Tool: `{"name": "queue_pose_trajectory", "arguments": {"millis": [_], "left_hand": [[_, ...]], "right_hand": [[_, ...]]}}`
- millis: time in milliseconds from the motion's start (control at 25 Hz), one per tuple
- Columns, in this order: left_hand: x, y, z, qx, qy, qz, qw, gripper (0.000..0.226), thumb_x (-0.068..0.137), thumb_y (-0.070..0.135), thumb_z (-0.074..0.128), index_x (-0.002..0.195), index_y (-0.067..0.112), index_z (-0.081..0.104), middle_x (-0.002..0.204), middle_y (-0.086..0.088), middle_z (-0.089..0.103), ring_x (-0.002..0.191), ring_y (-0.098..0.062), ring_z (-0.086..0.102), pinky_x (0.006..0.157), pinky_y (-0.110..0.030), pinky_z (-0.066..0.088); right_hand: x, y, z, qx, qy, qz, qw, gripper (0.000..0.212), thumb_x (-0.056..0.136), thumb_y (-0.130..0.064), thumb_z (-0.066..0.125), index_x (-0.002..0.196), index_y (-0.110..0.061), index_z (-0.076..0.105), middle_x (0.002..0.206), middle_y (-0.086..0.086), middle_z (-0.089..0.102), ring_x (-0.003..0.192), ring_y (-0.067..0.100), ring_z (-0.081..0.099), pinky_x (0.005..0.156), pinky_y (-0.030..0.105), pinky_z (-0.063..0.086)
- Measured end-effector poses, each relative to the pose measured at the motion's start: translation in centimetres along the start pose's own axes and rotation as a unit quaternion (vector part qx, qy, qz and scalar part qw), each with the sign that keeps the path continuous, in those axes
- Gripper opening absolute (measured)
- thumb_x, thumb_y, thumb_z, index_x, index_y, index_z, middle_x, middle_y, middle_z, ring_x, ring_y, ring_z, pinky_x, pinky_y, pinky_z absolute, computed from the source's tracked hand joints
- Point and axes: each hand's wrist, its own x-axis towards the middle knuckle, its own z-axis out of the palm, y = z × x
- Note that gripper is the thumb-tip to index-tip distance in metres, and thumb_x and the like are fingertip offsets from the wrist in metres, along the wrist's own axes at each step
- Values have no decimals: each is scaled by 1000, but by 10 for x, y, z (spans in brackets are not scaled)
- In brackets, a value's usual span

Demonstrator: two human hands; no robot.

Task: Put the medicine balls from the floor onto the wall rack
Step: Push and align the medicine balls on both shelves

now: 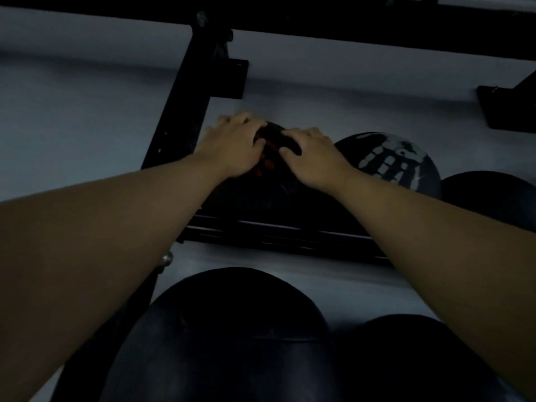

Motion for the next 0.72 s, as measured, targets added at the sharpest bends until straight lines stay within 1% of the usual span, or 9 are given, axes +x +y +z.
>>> {"name": "queue_pose_trajectory", "arguments": {"millis": [80, 160, 200, 280, 360, 440, 600, 720], "left_hand": [[-8, -25, -5, -39, -21, -22, 999, 54, 105, 42, 48, 156, 28, 41, 157, -12, 40, 142, -41, 42, 117, -53, 38], [-15, -40, -6, -75, -31, -25, 996, 57, 104, 44, 52, 157, 29, 40, 154, -14, 41, 139, -38, 46, 117, -50, 41], [-18, -42, -3, -87, -32, -24, 995, 57, 104, 44, 52, 158, 29, 39, 154, -14, 40, 140, -38, 46, 118, -50, 40], [-22, -36, 7, -92, -22, -32, 995, 57, 107, 41, 46, 161, 29, 33, 162, -14, 33, 146, -40, 36, 120, -52, 35], [-26, -25, 17, -82, -12, -52, 995, 56, 110, 37, 38, 164, 29, 25, 170, -12, 22, 152, -43, 24, 119, -55, 31], [-30, -22, 20, -69, -10, -54, 996, 56, 111, 38, 33, 165, 29, 21, 172, -11, 18, 153, -43, 21, 117, -57, 32], [-35, -25, 10, -25, -24, -47, 998, 57, 111, 42, 31, 166, 31, 18, 173, -10, 18, 152, -43, 25, 113, -60, 37], [-43, -16, 16, 35, 10, -37, 999, 55, 112, 36, 31, 166, 28, 20, 170, -14, 23, 147, -46, 32, 106, -60, 43]], "right_hand": [[6, -19, 16, 21, -19, 7, 1000, 62, 105, -47, 45, 163, -30, 32, 165, 16, 31, 150, 38, 33, 124, 45, 31], [6, -26, 24, 30, -13, 17, 999, 67, 104, -51, 48, 164, -32, 26, 167, 16, 25, 152, 39, 30, 124, 51, 31], [5, -26, 26, 30, -10, 19, 999, 68, 103, -51, 49, 164, -34, 24, 169, 15, 22, 153, 40, 27, 125, 53, 30], [0, -20, 27, 25, -19, 19, 999, 71, 104, -53, 49, 165, -37, 18, 174, 12, 14, 157, 39, 20, 127, 54, 25], [-5, -12, 27, 27, -24, 20, 999, 71, 104, -52, 49, 166, -39, 16, 176, 9, 8, 160, 36, 16, 128, 53, 22], [-8, -10, 26, 37, -30, 19, 999, 71, 105, -50, 50, 166, -40, 14, 178, 7, 5, 162, 35, 11, 130, 51, 18], [-13, -11, 25, 39, -49, 38, 997, 75, 105, -44, 52, 167, -39, 9, 178, 8, -3, 164, 34, 2, 131, 50, 12], [-27, -14, 32, 26, -52, 41, 997, 79, 106, -39, 53, 167, -37, 4, 178, 7, -7, 164, 35, 1, 131, 49, 12]]}}
